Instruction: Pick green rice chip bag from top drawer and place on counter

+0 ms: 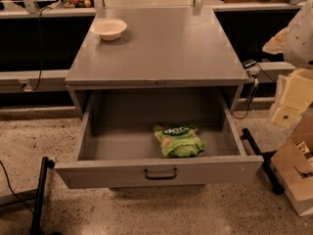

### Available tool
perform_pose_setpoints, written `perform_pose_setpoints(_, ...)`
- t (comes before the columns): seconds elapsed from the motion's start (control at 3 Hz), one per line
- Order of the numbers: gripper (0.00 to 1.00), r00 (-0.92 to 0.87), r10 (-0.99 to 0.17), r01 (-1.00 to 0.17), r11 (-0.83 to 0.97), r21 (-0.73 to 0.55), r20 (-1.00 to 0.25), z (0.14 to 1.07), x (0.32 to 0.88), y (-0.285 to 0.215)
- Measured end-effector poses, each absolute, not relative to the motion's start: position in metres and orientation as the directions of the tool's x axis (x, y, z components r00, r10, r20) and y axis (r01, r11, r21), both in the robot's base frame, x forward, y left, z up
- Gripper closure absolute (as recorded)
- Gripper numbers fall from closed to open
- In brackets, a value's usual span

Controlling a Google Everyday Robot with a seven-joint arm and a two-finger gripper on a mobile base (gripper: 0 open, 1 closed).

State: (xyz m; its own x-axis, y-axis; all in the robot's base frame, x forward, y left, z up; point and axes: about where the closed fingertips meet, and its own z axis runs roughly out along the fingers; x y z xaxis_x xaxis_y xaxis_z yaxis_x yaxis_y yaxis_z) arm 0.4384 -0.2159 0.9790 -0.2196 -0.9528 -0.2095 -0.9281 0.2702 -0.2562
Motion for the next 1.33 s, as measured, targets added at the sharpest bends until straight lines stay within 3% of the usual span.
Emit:
perform_pose_setpoints(0.67,0.00,-0.305,-0.925,-0.909,0.353,-0.221,-0.225,0.960,0.457,-0.213)
perform_pose_setpoints(1.33,0.00,-0.599,-0.780,-0.788,0.615,-0.041,-0.180,0.855,0.536,-0.199)
